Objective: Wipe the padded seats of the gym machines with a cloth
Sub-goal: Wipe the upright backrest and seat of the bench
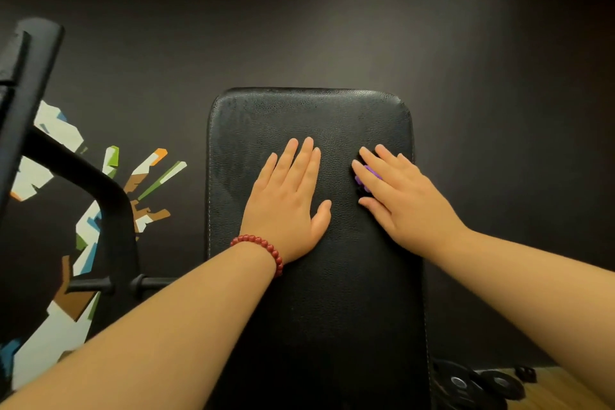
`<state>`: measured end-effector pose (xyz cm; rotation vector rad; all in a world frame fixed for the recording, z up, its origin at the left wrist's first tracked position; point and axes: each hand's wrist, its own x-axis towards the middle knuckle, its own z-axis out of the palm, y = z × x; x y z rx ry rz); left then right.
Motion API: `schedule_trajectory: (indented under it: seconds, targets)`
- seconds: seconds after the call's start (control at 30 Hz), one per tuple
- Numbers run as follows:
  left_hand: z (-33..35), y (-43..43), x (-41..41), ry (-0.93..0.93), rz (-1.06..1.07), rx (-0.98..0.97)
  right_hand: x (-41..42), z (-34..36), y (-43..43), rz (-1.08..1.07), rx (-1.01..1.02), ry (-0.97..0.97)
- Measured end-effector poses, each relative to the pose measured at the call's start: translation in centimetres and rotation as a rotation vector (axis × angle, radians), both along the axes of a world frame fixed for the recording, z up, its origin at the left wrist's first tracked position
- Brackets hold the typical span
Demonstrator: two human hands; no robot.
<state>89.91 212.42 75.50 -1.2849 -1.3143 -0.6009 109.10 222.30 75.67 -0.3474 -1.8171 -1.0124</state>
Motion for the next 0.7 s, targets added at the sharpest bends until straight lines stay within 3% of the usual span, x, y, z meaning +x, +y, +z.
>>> schedule_trajectory:
  seconds: [0.2,0.4,0.47,0.6,0.7]
  targets:
    - [-0.8,-1.9,-3.4,0.042,0.072,-0.022,-2.3,-1.1,-0.6,0.091,-0.039,0.223]
    - [-1.7,-1.9,-3.6,0.023,0.086,0.012,-1.4,-1.6,-0.2,0.066,0.135,-0.246]
    - [-1.6,-1.8,-3.7,0.030,0.082,0.025,-1.0,0.0,0.0,0.033,0.138,-0.217]
    - [-1.8,-1.8,-3.8,0.027,0.088,0.030,-2.9,-0.5,-1.0,0.096,0.005,0.067]
    - [-2.0,-1.8,-3.8,0.009,0.057,0.034,-2.9,-2.6,-0.8,0.115,0.044,-0.106]
